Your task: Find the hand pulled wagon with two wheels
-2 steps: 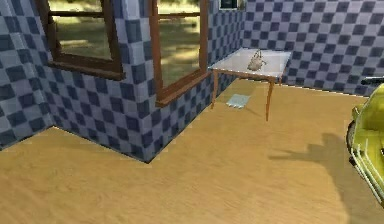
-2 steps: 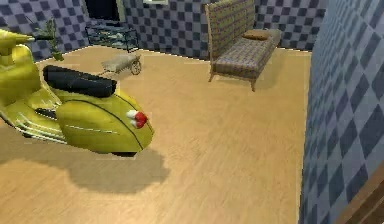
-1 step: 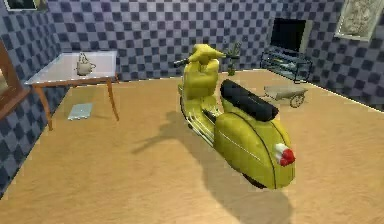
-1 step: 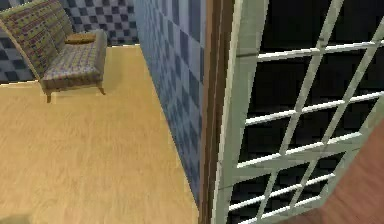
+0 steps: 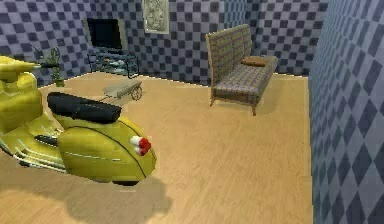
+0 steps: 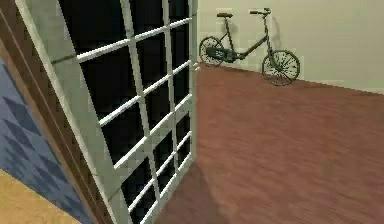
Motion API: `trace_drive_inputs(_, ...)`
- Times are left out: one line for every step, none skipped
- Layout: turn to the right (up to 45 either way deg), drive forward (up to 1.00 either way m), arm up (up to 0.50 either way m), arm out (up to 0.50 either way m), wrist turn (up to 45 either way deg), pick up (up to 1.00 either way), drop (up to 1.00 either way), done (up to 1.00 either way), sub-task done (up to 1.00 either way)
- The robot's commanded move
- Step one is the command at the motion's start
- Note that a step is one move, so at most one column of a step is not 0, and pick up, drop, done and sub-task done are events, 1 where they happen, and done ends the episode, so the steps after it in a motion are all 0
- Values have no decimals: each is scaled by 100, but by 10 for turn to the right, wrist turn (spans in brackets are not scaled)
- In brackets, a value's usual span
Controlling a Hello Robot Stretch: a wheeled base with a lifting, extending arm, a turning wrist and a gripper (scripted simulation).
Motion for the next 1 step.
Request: trace_drive_inputs(0, 100, 0, 0, 0, 0, 0, 0, 0)
